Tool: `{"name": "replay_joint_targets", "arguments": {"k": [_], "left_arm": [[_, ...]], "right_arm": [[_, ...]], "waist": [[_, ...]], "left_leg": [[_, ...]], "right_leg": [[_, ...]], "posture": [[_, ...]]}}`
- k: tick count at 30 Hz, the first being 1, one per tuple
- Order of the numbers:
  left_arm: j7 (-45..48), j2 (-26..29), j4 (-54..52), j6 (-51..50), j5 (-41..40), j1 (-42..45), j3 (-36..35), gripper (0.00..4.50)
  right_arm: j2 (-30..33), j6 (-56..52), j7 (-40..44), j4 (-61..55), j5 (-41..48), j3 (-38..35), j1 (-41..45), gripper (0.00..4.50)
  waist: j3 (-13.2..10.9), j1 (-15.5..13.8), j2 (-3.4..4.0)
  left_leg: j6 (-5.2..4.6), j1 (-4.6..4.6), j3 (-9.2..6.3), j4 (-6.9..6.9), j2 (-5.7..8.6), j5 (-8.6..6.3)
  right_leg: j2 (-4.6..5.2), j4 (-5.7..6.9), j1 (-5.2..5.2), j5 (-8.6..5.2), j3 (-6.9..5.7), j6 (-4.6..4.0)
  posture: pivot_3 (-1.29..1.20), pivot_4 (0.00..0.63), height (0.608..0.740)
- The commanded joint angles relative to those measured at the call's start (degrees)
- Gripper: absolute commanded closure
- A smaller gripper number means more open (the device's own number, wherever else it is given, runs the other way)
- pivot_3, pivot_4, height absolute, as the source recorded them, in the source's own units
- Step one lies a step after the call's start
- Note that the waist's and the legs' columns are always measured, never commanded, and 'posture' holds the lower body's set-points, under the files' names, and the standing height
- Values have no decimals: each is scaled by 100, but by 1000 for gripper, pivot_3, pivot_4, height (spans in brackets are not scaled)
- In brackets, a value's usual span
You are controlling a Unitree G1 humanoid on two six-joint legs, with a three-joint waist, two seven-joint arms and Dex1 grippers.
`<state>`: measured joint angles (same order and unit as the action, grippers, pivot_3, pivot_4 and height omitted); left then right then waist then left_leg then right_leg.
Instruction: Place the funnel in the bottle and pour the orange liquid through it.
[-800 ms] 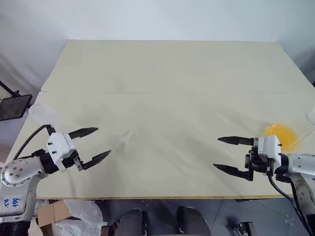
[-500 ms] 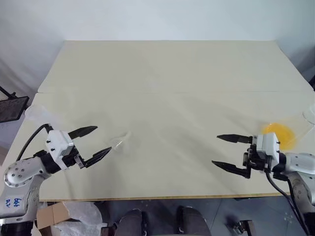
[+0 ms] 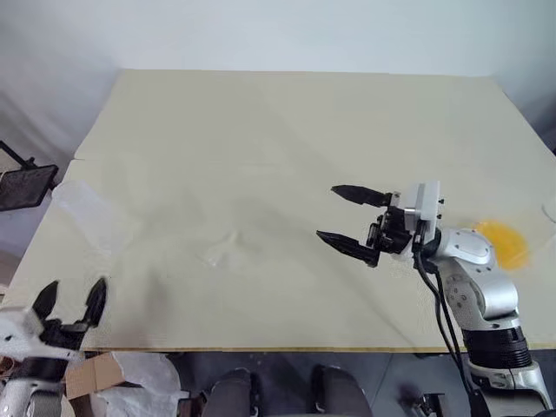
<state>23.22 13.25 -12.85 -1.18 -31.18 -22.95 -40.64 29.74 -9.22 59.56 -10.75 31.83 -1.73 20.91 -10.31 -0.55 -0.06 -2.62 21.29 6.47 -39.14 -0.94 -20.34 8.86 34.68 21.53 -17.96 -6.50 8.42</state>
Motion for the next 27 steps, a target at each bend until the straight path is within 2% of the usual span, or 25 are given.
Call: {"name": "replay_joint_targets", "arguments": {"k": [1,4,10,15,27], "left_arm": [[-286,-2,-124,167,-31,43,-189,0],[-410,223,-208,-8,-131,326,-140,0],[-755,962,-82,-623,-263,1308,-125,0],[-689,1510,219,-1144,-344,1999,45,0],[-382,1930,1103,-1323,-123,2947,509,0]], "right_arm": [[108,2,128,-81,-39,24,-55,58],[216,-29,181,-98,-5,-38,-187,58],[357,-52,171,-123,29,-148,-426,58],[316,-82,70,-248,37,-163,-519,58],[206,-40,-77,-386,6,-139,-633,58]], "waist": [[2,-19,-5],[2,-28,-7],[3,-1,-8],[3,70,-8],[3,71,-10]], "left_leg": [[0,0,1,0,1,0],[-2,0,1,0,4,-1],[-2,-1,2,0,8,0],[-3,-1,2,0,13,0],[-2,-2,3,0,6,1]], "right_leg": [[2,-2,0,0,0,0],[48,-3,0,0,-7,-1],[46,9,-1,0,-33,-1],[23,21,-1,0,-53,0],[7,25,0,0,-61,0]], "posture": [[0,150,740],[0,150,740],[0,150,740],[0,150,740],[0,150,740]]}}
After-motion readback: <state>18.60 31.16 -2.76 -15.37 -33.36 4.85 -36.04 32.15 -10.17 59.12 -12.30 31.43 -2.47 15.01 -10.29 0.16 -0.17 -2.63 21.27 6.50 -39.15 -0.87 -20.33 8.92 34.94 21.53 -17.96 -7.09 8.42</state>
